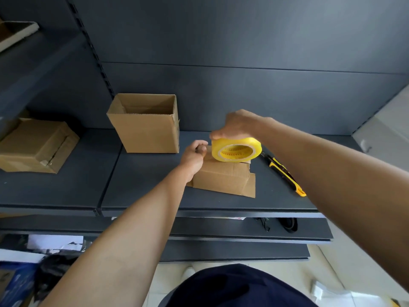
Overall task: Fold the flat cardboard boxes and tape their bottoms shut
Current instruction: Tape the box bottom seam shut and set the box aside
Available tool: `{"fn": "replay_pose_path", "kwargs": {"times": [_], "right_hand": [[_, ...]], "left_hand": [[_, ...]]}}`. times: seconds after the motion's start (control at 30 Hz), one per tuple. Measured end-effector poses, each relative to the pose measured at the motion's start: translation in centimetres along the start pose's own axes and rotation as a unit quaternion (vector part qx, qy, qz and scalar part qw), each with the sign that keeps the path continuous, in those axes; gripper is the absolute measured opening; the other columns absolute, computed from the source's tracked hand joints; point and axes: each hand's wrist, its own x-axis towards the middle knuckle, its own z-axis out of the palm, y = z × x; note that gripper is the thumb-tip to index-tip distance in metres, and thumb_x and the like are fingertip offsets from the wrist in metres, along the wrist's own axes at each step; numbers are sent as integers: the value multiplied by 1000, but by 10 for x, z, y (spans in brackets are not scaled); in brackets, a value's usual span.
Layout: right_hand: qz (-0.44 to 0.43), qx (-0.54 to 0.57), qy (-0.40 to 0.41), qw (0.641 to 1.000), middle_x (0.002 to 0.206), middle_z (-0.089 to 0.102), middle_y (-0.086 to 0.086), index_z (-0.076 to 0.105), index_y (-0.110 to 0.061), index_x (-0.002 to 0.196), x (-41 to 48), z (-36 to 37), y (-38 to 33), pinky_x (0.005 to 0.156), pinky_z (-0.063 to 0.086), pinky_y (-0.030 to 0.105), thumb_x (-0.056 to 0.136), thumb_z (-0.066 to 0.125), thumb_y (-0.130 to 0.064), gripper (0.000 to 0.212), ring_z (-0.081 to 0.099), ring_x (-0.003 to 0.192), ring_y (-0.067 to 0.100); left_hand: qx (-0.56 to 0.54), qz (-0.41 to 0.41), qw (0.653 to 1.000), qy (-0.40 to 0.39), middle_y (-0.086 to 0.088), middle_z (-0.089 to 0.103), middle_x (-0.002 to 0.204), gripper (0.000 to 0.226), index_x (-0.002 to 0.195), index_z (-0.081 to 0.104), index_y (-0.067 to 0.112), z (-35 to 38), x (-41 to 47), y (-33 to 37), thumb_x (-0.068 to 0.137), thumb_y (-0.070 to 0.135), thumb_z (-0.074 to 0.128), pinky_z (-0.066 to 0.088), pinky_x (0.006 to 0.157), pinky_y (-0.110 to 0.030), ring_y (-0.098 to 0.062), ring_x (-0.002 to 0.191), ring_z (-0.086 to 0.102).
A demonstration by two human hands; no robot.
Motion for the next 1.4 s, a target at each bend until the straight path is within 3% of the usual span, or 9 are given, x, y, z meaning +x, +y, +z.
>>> {"fn": "replay_pose_path", "kwargs": {"times": [0.23,0.4,0.57,0.73,0.9,1.0,1.07,1.27,1.4], "right_hand": [[14,36,28,999,81,48,2,49,-17,89,-7,6,9,65,42,30,78,56,-65,49,54,85,28],[22,-33,15,999,93,50,3,48,-16,87,-15,1,23,69,38,30,81,53,-69,54,49,87,27],[40,-32,-20,999,116,52,8,53,-18,125,-18,0,43,81,42,35,84,41,-71,68,50,105,30],[41,-25,-41,998,109,51,3,48,-21,103,-16,-1,52,87,45,38,80,46,-71,55,51,103,29],[55,-69,-40,995,116,53,3,55,-21,121,-22,1,58,80,41,35,82,50,-70,63,52,114,28],[85,-70,-53,993,116,55,2,55,-21,115,-24,15,77,76,38,33,81,51,-70,60,52,106,27],[101,-49,-62,992,109,53,3,55,-20,119,-22,28,82,75,38,32,78,52,-73,67,51,99,26],[111,-27,-58,992,102,51,2,55,-19,116,-19,34,88,72,38,32,76,55,-73,67,49,92,25],[110,-39,-48,992,98,51,1,53,-20,106,-18,36,90,72,38,30,75,55,-75,62,49,90,25]], "left_hand": [[18,4,1000,21,-5,54,129,26,118,59,14,3,0,7,102,14,38,34,80,-22,-20,111,49],[40,10,999,30,-7,54,126,28,120,58,13,2,-2,11,101,11,38,36,85,-24,-21,114,50],[57,14,998,30,-5,53,129,30,123,56,12,7,-5,14,100,9,37,35,86,-23,-15,110,47],[53,13,998,39,-9,56,126,31,123,57,11,9,-4,14,99,8,37,38,83,-22,-20,111,52],[59,13,997,50,-6,54,128,32,123,56,10,9,-4,16,99,6,36,38,81,-19,-13,105,48],[55,10,997,46,-5,56,124,31,122,57,12,11,-4,15,100,8,36,38,63,-13,-12,97,48],[59,6,997,47,-3,55,123,31,122,57,14,12,-4,16,100,9,35,37,60,-12,-12,95,49],[77,-3,996,54,-3,54,126,31,124,55,16,14,-5,17,100,9,37,38,77,-23,-13,99,48],[82,-4,995,55,-2,54,124,31,124,55,16,15,-7,17,100,10,37,38,78,-24,-13,97,48]]}}
